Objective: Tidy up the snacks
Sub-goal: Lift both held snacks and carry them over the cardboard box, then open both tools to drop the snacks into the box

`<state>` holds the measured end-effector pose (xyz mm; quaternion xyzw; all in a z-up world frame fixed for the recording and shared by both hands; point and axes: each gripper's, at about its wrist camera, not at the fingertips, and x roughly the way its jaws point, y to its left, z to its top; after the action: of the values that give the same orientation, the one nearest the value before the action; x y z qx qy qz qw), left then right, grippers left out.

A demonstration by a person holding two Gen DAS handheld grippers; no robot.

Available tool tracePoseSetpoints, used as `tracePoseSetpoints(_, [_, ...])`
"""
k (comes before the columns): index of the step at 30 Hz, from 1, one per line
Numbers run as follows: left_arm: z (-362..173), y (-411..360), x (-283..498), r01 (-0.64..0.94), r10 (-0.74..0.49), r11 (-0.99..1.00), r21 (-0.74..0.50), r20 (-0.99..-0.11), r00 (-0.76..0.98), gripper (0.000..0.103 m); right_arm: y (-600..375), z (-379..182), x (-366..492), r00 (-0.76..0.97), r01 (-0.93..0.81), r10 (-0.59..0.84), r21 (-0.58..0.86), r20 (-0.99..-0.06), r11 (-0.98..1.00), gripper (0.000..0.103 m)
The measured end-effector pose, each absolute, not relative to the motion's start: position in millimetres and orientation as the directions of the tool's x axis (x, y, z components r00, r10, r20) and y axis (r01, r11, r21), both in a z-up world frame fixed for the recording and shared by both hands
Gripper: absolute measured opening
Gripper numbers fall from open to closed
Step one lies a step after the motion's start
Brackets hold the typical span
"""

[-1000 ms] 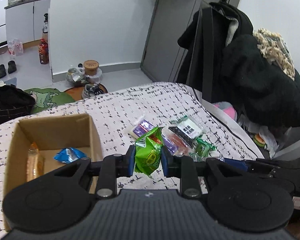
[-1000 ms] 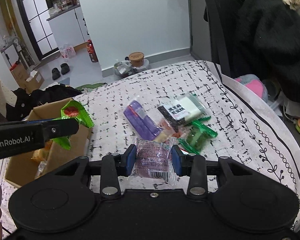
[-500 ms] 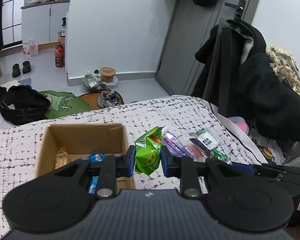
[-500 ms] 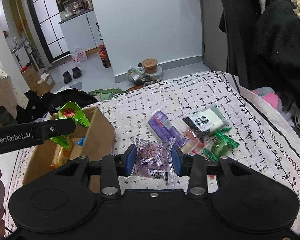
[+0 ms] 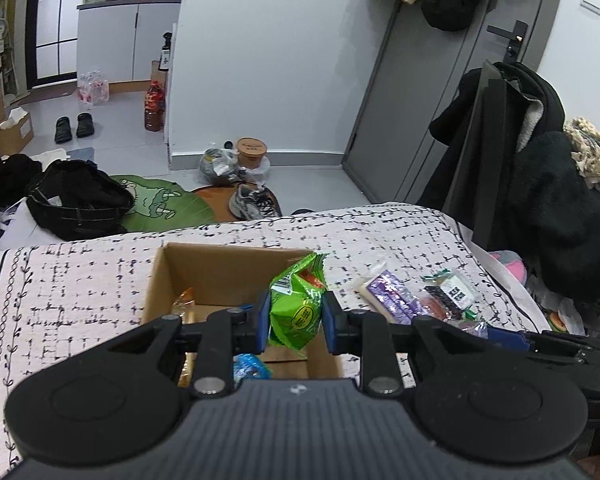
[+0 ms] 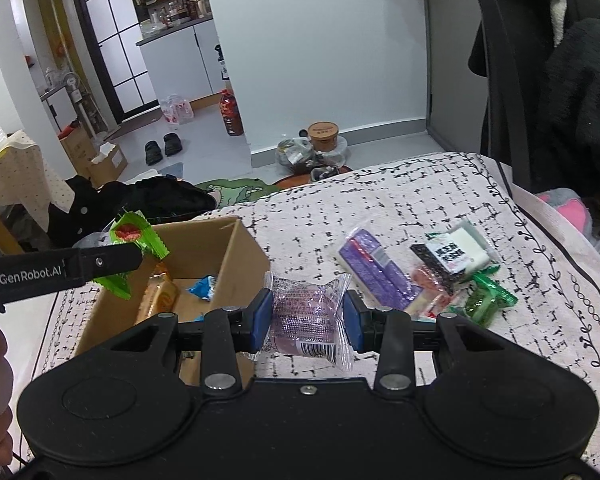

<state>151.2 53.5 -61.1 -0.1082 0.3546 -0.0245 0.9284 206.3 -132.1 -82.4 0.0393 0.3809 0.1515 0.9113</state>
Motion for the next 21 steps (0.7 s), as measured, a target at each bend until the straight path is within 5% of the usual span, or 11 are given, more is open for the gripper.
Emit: tracePoseSetpoints(21, [-91.5,96.9,139.1,-0.146,-0.057,0.966,-0.212,-0.731,0.68,0.026,-81.8,-88.0,198.9,0.63,-0.324,0.365,0.195,-0.686,0.926,0.038])
